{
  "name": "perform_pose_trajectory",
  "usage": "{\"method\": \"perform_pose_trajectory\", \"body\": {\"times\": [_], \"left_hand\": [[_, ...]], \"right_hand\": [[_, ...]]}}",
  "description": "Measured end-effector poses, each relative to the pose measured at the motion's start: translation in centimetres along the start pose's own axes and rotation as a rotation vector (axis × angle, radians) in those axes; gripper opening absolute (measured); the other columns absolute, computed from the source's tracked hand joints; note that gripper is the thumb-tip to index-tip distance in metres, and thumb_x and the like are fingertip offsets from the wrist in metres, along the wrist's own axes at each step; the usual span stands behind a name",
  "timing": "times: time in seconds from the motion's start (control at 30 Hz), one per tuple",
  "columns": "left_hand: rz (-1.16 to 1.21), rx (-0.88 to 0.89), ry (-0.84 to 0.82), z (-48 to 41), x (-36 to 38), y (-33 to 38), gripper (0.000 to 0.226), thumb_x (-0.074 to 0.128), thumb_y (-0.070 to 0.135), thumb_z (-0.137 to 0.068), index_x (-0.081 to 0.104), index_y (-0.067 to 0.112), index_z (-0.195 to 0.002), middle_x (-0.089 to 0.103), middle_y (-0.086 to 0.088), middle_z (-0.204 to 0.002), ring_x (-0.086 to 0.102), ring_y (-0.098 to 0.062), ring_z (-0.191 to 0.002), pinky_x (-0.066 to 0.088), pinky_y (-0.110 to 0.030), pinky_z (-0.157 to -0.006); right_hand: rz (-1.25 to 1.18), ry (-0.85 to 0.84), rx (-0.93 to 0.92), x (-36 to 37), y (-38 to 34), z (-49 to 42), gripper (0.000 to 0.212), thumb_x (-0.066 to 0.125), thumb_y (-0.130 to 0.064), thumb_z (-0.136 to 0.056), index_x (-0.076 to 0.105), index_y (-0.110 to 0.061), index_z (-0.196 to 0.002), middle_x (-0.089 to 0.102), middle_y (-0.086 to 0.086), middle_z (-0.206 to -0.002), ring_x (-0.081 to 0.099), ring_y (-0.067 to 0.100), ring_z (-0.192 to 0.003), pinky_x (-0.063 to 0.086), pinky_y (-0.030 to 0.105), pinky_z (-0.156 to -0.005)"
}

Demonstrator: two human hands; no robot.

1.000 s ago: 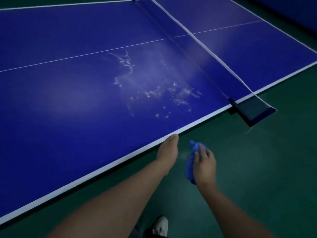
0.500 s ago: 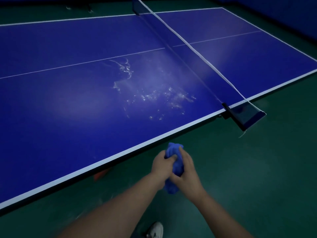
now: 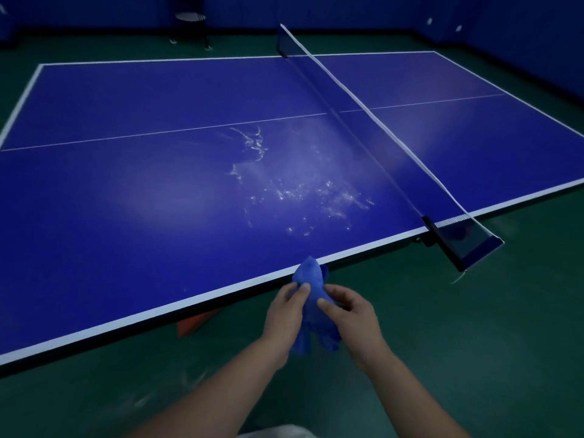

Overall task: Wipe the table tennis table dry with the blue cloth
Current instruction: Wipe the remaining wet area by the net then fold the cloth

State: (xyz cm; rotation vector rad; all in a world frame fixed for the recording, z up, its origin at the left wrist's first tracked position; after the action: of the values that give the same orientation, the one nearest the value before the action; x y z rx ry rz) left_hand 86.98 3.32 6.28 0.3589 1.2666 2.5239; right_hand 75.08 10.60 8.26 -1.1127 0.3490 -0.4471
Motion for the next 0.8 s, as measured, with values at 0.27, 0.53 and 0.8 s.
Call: {"method": "perform_pose_trajectory", "body": {"times": [0.27, 0.53, 0.8], "left_hand": [[0.571, -0.263, -0.139, 0.4, -3.0, -0.3, 0.04, 0.06, 0.027, -0.094, 0.065, 0.005, -0.127, 0.07, -0.022, -0.118, 0.063, -0.042, -0.115, 0.05, -0.048, -0.096], [0.476, -0.345, -0.246, -0.3, -5.1, 0.1, 0.045, 0.058, 0.039, -0.097, 0.069, 0.003, -0.121, 0.07, -0.021, -0.119, 0.067, -0.035, -0.109, 0.049, -0.047, -0.102], [0.348, -0.142, -0.2, -3.0, -10.7, 0.4, 0.047, 0.077, 0.031, -0.083, 0.065, 0.01, -0.124, 0.071, -0.014, -0.119, 0.069, -0.033, -0.11, 0.054, -0.051, -0.096]], "right_hand": [[-0.046, 0.137, -0.036, -0.1, -1.1, -0.3, 0.044, 0.075, -0.023, -0.09, 0.06, -0.019, -0.131, 0.062, -0.006, -0.128, 0.061, 0.014, -0.118, 0.049, 0.019, -0.086], [-0.109, -0.157, 0.132, 5.4, -1.3, -1.4, 0.025, 0.069, -0.01, -0.093, 0.066, -0.015, -0.117, 0.074, 0.008, -0.113, 0.072, 0.028, -0.104, 0.058, 0.043, -0.09], [-0.178, -0.19, 0.192, 9.1, -2.1, -2.9, 0.06, 0.071, 0.008, -0.085, 0.056, -0.029, -0.13, 0.072, 0.019, -0.113, 0.072, 0.035, -0.101, 0.059, 0.042, -0.081]]}}
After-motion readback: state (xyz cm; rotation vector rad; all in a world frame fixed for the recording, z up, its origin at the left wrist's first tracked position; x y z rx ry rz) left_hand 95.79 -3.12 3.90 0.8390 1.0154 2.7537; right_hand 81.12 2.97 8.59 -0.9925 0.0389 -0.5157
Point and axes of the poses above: each hand's wrist, its own z-axis away from the middle knuckle, its own x-axis out of the palm, y = z × x, the point moved 5 cm from there along -z, towards the middle knuckle
